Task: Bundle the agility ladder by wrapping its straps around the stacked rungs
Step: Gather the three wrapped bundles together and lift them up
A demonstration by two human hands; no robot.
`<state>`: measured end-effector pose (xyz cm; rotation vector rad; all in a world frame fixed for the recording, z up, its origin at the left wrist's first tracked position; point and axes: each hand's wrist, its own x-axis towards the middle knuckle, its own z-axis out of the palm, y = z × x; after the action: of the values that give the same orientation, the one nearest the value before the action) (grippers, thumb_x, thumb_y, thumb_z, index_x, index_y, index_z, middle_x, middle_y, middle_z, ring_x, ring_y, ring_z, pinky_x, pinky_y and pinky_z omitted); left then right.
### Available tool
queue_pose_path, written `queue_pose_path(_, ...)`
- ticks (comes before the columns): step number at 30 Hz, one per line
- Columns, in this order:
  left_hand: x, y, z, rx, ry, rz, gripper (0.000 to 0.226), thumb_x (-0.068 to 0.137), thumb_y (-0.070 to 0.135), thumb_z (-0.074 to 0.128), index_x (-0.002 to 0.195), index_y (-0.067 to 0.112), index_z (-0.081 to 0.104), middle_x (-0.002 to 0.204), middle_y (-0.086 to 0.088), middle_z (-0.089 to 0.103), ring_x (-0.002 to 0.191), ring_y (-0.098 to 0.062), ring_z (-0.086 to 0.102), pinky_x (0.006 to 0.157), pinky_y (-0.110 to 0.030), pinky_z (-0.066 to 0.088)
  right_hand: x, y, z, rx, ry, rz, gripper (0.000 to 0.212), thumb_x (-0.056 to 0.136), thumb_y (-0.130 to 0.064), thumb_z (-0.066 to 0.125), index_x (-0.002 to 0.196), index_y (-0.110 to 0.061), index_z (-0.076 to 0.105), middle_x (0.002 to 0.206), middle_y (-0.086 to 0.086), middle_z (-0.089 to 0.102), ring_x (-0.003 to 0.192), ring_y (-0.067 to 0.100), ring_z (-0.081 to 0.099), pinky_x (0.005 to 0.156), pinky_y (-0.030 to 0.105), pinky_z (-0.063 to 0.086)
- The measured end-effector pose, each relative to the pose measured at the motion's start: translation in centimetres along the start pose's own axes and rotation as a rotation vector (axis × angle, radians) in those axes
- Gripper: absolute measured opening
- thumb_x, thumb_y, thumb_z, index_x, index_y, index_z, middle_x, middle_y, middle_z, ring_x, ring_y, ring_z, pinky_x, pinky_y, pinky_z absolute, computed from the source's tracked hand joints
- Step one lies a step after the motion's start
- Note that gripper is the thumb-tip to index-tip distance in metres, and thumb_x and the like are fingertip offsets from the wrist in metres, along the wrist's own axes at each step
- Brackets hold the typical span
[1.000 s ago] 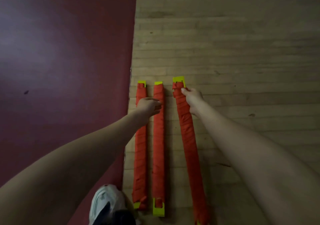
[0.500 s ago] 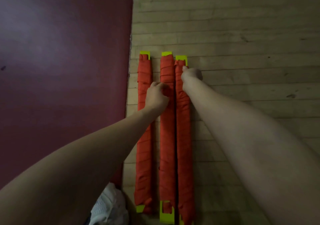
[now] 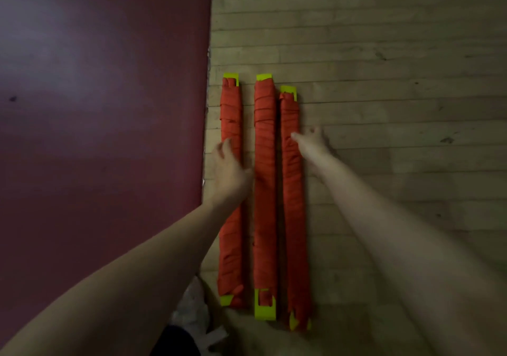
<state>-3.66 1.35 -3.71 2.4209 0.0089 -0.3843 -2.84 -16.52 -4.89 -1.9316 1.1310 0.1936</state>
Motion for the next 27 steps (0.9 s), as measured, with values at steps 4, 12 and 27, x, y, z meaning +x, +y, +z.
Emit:
queue_pose_path(4,-5.8,-2.6,-0.1,-0.039,-0.033,-0.420,0.097,0.073,0.043,0.079,0.145,0.003,0.027,0.144,-0.021,0.035,0.135,-0.037,0.033,0.110,-0.045,0.030,-7.4,7.3,-1.1,-0.034,-0.009,0.147,0.070,0.089,-0.036,0.066,0.140,0.002,0.038,0.146,0.021,0.043,0.135,0.032,0.040,0.109,0.034,0.032)
queue_pose_path(12,-11.7,-6.0,1.6,-0.252,-0.208,-0.600,0.073,0.059,0.050,0.084,0.112,0.004,0.061,0.111,-0.010,0.067,0.100,-0.026,0.065,0.081,-0.033,0.053,-17.9,16.5,0.5,0.224,-0.338,0.364,0.041,0.089,-0.019,0.067,0.123,-0.002,0.053,0.122,0.018,0.062,0.110,0.031,0.061,0.094,0.038,0.048)
queue_pose_path(27,-13.8,-4.8,0.9,-0.899,-0.410,-0.539,0.044,0.086,0.015,0.070,0.127,0.021,0.055,0.111,0.000,0.069,0.094,-0.011,0.068,0.076,-0.025,0.057,-17.9,15.9,0.6,0.776,-0.503,0.211,0.036,0.086,-0.001,0.064,0.121,-0.008,0.056,0.115,0.011,0.069,0.100,0.021,0.068,0.091,0.034,0.054)
